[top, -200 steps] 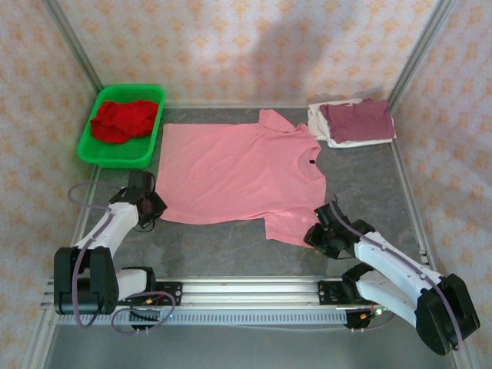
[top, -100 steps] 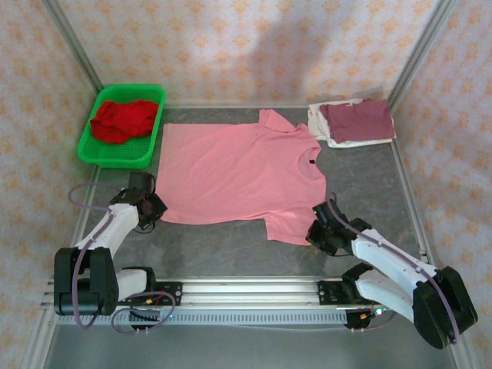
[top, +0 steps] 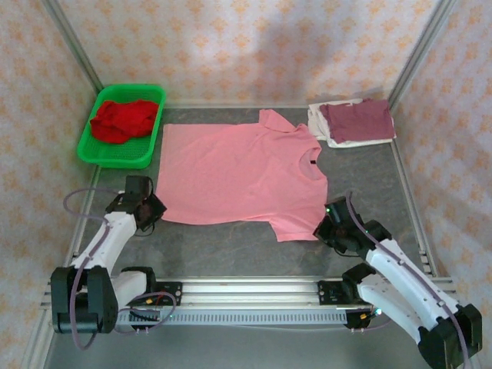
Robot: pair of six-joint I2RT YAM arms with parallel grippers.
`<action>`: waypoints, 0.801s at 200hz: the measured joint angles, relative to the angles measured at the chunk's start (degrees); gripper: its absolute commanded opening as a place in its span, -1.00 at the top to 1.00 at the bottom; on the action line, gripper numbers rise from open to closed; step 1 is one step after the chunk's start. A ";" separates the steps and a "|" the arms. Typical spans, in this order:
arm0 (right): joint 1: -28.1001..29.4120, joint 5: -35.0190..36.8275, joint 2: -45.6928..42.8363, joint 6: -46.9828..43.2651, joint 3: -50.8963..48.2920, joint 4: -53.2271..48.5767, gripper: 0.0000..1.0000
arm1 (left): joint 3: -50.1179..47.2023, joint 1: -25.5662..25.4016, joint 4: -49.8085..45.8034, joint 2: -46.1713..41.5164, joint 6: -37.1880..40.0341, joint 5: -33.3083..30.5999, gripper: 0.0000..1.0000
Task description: Fold and stack the t-shirts
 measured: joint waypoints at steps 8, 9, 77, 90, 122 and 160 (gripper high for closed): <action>0.00 -0.39 -0.61 0.00 0.48 -1.22 1.00 | -0.48 0.00 -0.81 -1.49 -0.31 0.35 1.00; 0.00 -0.42 -0.68 0.00 0.52 -1.33 1.00 | -0.55 0.00 -1.03 -1.81 -0.35 0.42 1.00; -0.09 -1.31 -1.81 -2.03 11.54 -7.30 1.00 | -0.96 0.02 -5.75 -11.76 -1.27 0.55 1.00; -0.55 -1.25 -0.81 -2.75 13.09 -6.43 1.00 | -0.94 0.04 -5.79 -10.36 -1.14 0.55 1.00; -2.86 -0.76 5.97 -5.88 16.55 -3.23 1.00 | 0.37 1.18 -5.44 -5.03 -0.44 0.63 1.00; -6.19 1.09 14.93 -10.25 22.08 0.11 1.00 | 5.35 2.89 -3.17 4.09 1.55 1.66 1.00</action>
